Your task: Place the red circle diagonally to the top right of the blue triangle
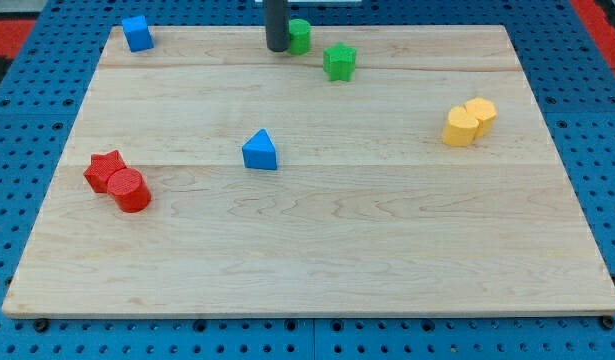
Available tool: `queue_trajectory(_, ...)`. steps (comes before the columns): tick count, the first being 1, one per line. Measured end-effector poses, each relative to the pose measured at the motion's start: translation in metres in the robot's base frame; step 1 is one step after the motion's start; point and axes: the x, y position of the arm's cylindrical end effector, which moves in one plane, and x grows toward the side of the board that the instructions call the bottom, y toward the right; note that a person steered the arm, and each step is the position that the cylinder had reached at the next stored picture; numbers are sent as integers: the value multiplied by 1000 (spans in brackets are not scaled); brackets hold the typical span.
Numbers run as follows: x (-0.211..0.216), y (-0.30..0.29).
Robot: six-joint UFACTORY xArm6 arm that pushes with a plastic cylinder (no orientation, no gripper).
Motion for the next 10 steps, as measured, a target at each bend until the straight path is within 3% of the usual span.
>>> queue_trajectory(5,14,-20)
queue_trajectory(7,64,-20)
queue_trajectory(8,64,-20)
queue_trajectory(10,107,-22)
